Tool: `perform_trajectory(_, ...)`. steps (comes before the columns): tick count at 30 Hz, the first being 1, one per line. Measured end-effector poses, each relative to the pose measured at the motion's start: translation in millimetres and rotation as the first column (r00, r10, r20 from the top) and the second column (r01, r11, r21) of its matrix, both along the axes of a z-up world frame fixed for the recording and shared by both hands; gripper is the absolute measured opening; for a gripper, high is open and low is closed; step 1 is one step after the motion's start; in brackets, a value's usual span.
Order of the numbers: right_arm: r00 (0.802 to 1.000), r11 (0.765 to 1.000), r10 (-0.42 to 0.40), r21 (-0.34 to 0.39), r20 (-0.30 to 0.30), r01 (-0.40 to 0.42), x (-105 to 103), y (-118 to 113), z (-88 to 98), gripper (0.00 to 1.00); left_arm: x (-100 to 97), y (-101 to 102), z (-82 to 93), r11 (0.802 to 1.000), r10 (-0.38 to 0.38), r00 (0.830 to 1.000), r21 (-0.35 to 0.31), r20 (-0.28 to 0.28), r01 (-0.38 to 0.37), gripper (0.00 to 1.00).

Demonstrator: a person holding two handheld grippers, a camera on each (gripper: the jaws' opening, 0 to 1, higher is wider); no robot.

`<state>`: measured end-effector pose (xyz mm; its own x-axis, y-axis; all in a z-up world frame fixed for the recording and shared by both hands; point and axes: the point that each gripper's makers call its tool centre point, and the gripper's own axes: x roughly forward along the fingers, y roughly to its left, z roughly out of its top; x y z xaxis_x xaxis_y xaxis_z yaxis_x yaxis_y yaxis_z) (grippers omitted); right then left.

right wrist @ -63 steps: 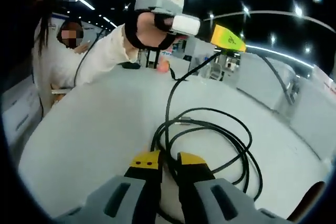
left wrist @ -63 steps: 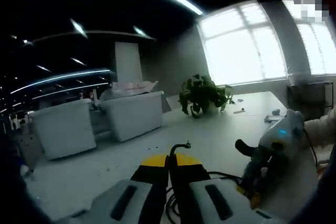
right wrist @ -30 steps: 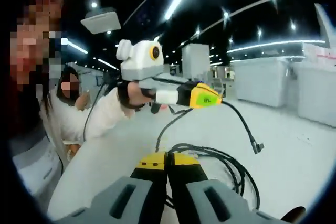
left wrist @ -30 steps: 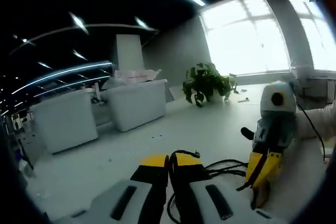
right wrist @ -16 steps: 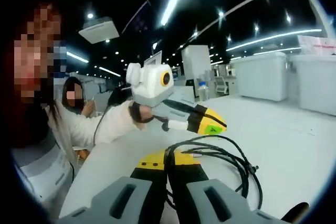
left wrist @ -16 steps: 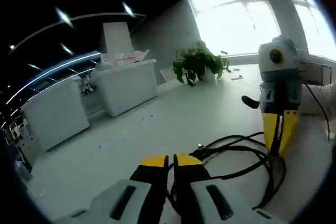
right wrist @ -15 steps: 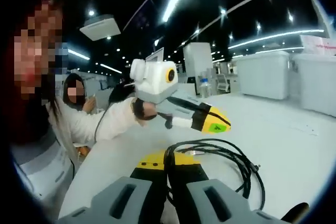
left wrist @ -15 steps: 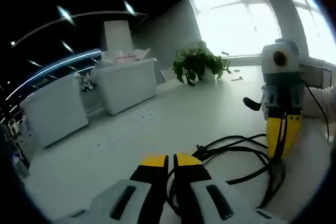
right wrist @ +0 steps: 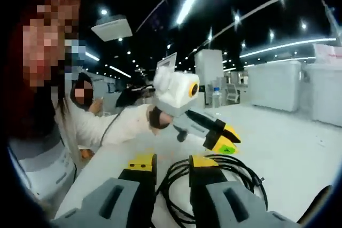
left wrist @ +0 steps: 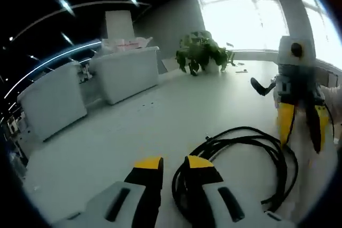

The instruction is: Coil the Type-C to USB data cable on the desktop and secure it with Velcro straps.

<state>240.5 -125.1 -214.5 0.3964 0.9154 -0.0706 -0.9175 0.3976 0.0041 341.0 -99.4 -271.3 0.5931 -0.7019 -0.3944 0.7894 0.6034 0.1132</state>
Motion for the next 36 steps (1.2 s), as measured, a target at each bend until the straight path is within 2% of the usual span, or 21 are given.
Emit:
perform_trajectory(1,0.999,0.999,-0.048,-0.023,0.009,0.048,8.3,-7.4,-1.7,0.23,-1.0,-0.9,-3.6,1.000,0.001,1.000,-0.008,-0.030,-0.001,0.21)
perform_trajectory(3,0.988,0.979,-0.153,-0.135,0.026,0.155,25.0,-28.4,-18.8,0.21,-0.8,-1.7,-9.3,1.000,-0.002,0.998,-0.003,-0.055,0.001,0.23)
perform_trajectory(5,0.981,0.956,-0.195,-0.222,-0.002,0.190,30.5,-37.4,-40.5,0.20,1.2,0.1,-14.9,1.000,0.008,0.999,0.030,-0.050,-0.006,0.24)
perform_trajectory(6,0.978,0.953,-0.204,-0.236,-0.034,0.191,31.7,-38.1,-49.7,0.20,1.2,0.5,-17.3,0.999,0.007,0.999,0.045,-0.049,-0.005,0.24)
perform_trajectory(7,0.973,0.944,-0.222,-0.263,-0.064,0.198,34.3,-39.5,-59.5,0.20,1.2,-0.1,-17.9,0.999,0.007,0.999,0.044,-0.050,-0.005,0.24)
perform_trajectory(9,0.959,0.919,-0.272,-0.316,-0.079,0.235,44.0,-44.4,-73.7,0.19,0.6,-0.9,-17.8,0.999,0.006,0.998,0.036,-0.058,-0.004,0.24)
perform_trajectory(14,0.936,0.913,-0.326,-0.304,-0.134,0.274,54.9,-48.8,-80.1,0.19,-2.9,-2.9,-19.9,1.000,-0.006,0.997,0.028,-0.079,0.008,0.23)
perform_trajectory(18,0.934,0.913,-0.328,-0.304,-0.144,0.274,55.6,-43.4,-80.7,0.12,-7.6,-7.7,-21.3,0.999,-0.025,0.995,0.019,-0.095,0.027,0.15)
perform_trajectory(24,0.931,0.905,-0.341,-0.313,-0.129,0.288,58.7,-45.2,-82.1,0.08,-7.2,-6.8,-22.0,1.000,-0.025,0.995,0.017,-0.093,0.026,0.12)
perform_trajectory(26,0.928,0.896,-0.358,-0.316,-0.102,0.311,63.2,-49.5,-79.6,0.01,-6.2,-5.2,-21.2,0.999,-0.035,0.995,0.008,-0.095,0.035,0.09)
perform_trajectory(27,0.929,0.897,-0.357,-0.313,-0.101,0.311,62.9,-49.9,-78.5,0.01,-5.3,-3.8,-20.0,0.999,-0.035,0.995,0.006,-0.092,0.036,0.04)
perform_trajectory(30,0.931,0.897,-0.354,-0.316,-0.090,0.310,60.7,-48.5,-81.0,0.01,2.4,2.1,-12.8,1.000,-0.020,0.998,-0.003,-0.067,0.020,0.03)
perform_trajectory(32,0.928,0.897,-0.362,-0.306,-0.094,0.319,61.4,-48.3,-79.9,0.01,2.7,2.9,-7.5,0.999,-0.019,0.996,-0.039,-0.084,0.016,0.05)
perform_trajectory(34,0.916,0.894,-0.388,-0.283,-0.100,0.348,65.7,-49.1,-77.5,0.07,5.4,5.6,-4.5,0.999,-0.009,0.997,-0.046,-0.079,0.005,0.09)
perform_trajectory(36,0.908,0.891,-0.401,-0.282,-0.119,0.356,67.3,-46.0,-79.4,0.16,9.5,11.4,-5.8,1.000,0.009,0.999,-0.011,-0.053,-0.010,0.09)
